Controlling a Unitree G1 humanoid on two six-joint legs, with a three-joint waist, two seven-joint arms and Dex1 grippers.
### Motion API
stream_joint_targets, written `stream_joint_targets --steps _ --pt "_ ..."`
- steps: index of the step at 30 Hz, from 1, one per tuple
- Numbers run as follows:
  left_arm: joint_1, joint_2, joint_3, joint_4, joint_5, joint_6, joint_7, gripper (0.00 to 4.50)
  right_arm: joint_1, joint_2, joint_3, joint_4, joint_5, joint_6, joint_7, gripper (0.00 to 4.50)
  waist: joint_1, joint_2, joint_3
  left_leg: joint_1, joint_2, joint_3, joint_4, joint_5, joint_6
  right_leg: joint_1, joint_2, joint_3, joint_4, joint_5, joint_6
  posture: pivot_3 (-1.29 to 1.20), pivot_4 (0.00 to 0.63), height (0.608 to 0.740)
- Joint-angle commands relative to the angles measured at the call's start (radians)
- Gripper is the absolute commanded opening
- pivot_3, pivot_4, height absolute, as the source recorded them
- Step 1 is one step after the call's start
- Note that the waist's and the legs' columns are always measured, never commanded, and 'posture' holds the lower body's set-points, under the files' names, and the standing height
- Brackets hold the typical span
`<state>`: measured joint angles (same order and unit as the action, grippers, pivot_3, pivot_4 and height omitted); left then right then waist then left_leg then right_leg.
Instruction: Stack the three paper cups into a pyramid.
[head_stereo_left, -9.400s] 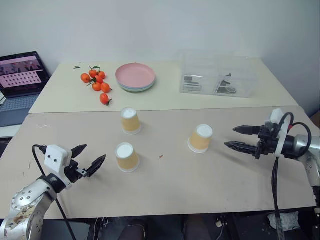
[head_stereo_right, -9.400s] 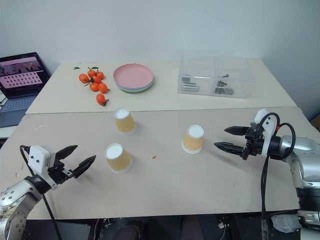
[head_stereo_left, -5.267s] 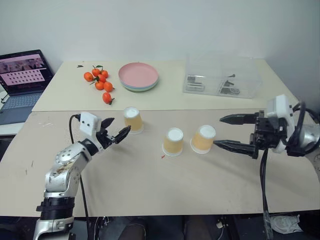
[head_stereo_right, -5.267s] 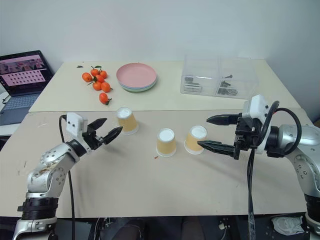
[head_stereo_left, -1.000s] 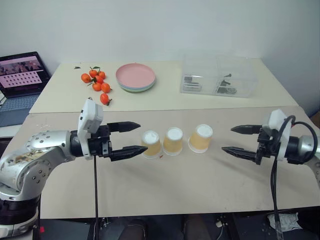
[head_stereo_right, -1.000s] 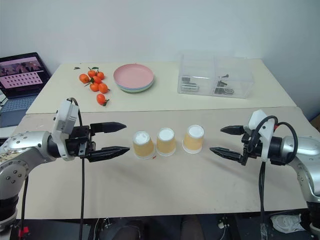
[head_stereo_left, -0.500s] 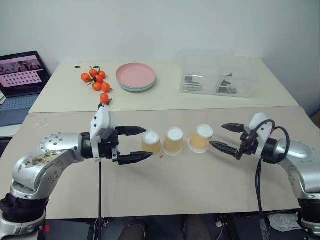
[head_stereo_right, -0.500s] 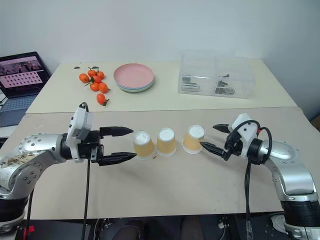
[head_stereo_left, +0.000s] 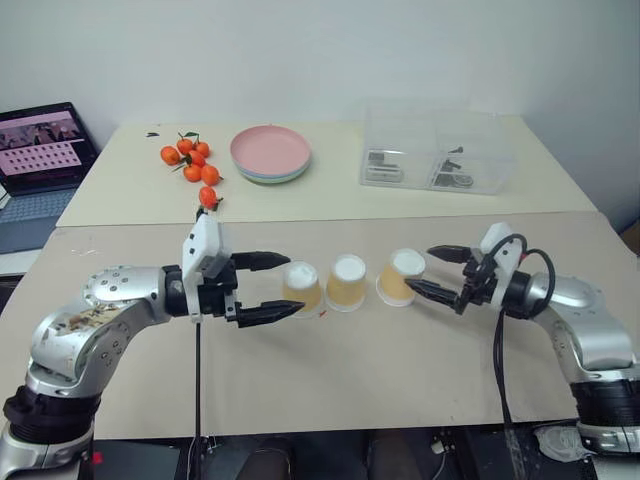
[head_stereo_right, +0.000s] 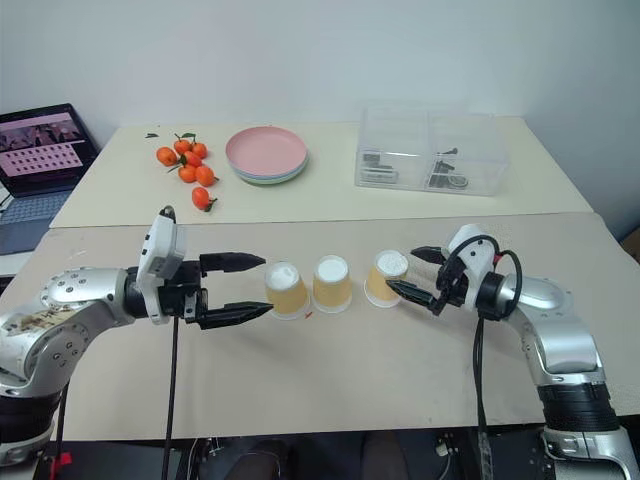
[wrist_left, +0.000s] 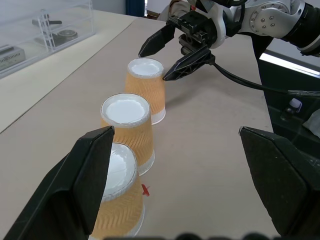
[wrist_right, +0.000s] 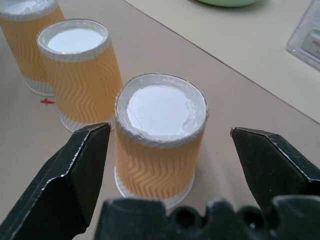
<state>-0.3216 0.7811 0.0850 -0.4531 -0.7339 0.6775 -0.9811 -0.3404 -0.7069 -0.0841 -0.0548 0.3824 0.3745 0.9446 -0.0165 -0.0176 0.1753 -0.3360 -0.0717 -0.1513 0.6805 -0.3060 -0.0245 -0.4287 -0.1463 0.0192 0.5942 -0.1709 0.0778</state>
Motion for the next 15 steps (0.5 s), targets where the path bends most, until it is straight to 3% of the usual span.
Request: stream_joint_targets --steps 1,7,8,12,13,15 --pt "0.003 0.002 0.03 -0.008 0.006 -0.029 0.008 4.26 -0.037 0.01 0.0 0.007 0.004 -0.023 0.009 4.5 0.001 0.0 0.0 0.0 0.0 0.0 0.0 0.0 0.0 0.0 0.0 0.0 0.0 0.0 0.0 0.0 0.15 0.728" --pt "0.048 0.008 0.061 -0.025 0.006 -0.024 0.032 4.26 -0.079 0.044 0.028 0.061 0.006 -0.038 0.052 4.5 -0.002 0.0 0.0 0.0 0.0 0.0 0.0 0.0 0.0 0.0 0.0 0.0 0.0 0.0 0.0 0.0 0.15 0.728" --pt "0.056 0.011 0.066 -0.028 0.007 -0.025 0.035 4.31 -0.081 0.048 0.031 0.066 0.011 -0.035 0.059 3.99 -0.002 0.0 0.0 0.0 0.0 0.0 0.0 0.0 0.0 -0.001 0.0 0.0 0.0 0.0 0.0 0.0 0.15 0.728" --pt "0.084 0.017 0.088 -0.036 0.01 -0.027 0.047 4.31 -0.094 0.056 0.036 0.088 0.005 -0.038 0.082 2.84 0.0 0.0 0.0 0.0 0.0 0.0 0.0 0.0 0.0 -0.001 0.0 0.0 0.0 0.0 0.0 0.0 0.15 0.728" --pt "0.09 0.019 0.095 -0.037 0.011 -0.028 0.05 4.31 -0.106 0.059 0.035 0.101 -0.007 -0.041 0.068 2.63 0.0 0.0 0.0 0.0 0.0 0.0 0.0 0.0 0.0 -0.001 0.0 0.0 0.0 0.0 0.0 0.0 0.15 0.728" --pt "0.111 0.024 0.111 -0.035 0.017 -0.034 0.053 4.31 -0.151 0.06 0.037 0.142 -0.029 -0.052 0.058 2.63 -0.002 0.0 0.0 0.0 0.0 0.0 0.0 0.0 0.0 -0.001 0.0 0.0 0.0 0.0 0.0 0.0 0.15 0.728"
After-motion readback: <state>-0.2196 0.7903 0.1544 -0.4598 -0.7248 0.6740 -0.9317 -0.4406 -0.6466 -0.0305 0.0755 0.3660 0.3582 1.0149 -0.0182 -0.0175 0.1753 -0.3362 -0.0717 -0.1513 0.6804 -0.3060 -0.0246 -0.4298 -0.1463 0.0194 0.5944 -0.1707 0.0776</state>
